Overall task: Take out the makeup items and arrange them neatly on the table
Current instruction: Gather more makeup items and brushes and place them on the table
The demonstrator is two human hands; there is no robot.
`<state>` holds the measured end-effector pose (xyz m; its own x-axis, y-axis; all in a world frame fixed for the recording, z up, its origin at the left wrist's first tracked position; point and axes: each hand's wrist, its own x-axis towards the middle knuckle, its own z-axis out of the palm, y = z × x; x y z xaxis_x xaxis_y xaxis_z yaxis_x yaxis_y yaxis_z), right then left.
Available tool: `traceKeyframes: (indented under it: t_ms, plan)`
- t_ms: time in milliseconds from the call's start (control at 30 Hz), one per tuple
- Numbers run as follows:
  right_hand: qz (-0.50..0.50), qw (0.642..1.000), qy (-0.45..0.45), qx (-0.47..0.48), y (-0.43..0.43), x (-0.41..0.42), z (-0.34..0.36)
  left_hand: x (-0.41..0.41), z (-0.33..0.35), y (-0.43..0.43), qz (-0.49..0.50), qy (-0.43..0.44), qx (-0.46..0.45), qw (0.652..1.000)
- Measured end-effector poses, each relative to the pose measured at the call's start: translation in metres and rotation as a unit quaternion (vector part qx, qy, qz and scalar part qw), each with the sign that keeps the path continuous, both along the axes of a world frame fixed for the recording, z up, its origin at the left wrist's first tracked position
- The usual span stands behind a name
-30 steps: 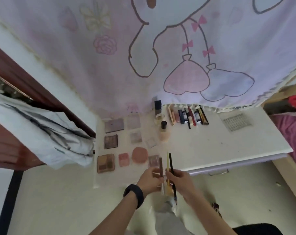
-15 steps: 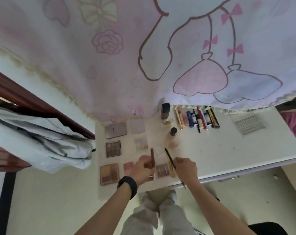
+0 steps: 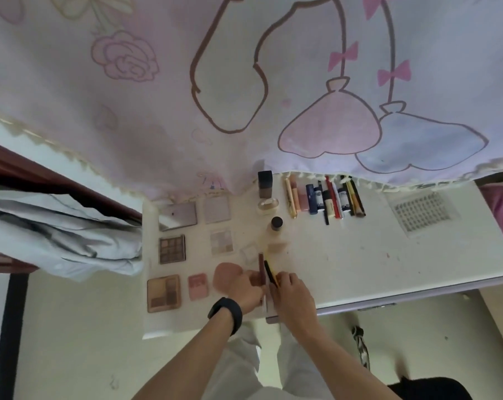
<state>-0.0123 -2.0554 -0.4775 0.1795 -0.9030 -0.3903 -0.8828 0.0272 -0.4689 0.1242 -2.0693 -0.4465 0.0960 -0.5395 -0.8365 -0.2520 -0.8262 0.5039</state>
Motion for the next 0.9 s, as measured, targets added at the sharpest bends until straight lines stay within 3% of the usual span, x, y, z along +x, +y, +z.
traceKeyframes:
  t_ms: [133,267,433,600,733,900]
  plan:
    - [0.107,0.991,0.076,-0.026,-0.011,0.004,0.012,0.003,0.003,-0.008,-0.025,-0.066,-0.026,0.997]
    - [0.171,0.971,0.137,-0.090,-0.025,0.016,0.016,0.011,0.004,-0.009,0.023,-0.109,-0.062,0.992]
    - [0.220,0.957,0.185,-0.029,-0.031,0.027,0.018,0.026,0.006,-0.004,0.062,-0.092,-0.082,0.990]
    - [0.183,0.964,0.191,-0.007,-0.035,0.036,0.031,0.040,0.005,0.003,0.078,-0.059,-0.081,0.992]
    - [0.073,0.988,0.120,0.066,-0.035,0.035,0.025,0.049,0.004,0.005,0.062,-0.028,-0.087,0.994]
    - [-0.003,0.989,0.115,0.097,-0.027,0.021,0.028,0.057,0.001,0.002,0.042,-0.003,-0.080,0.996]
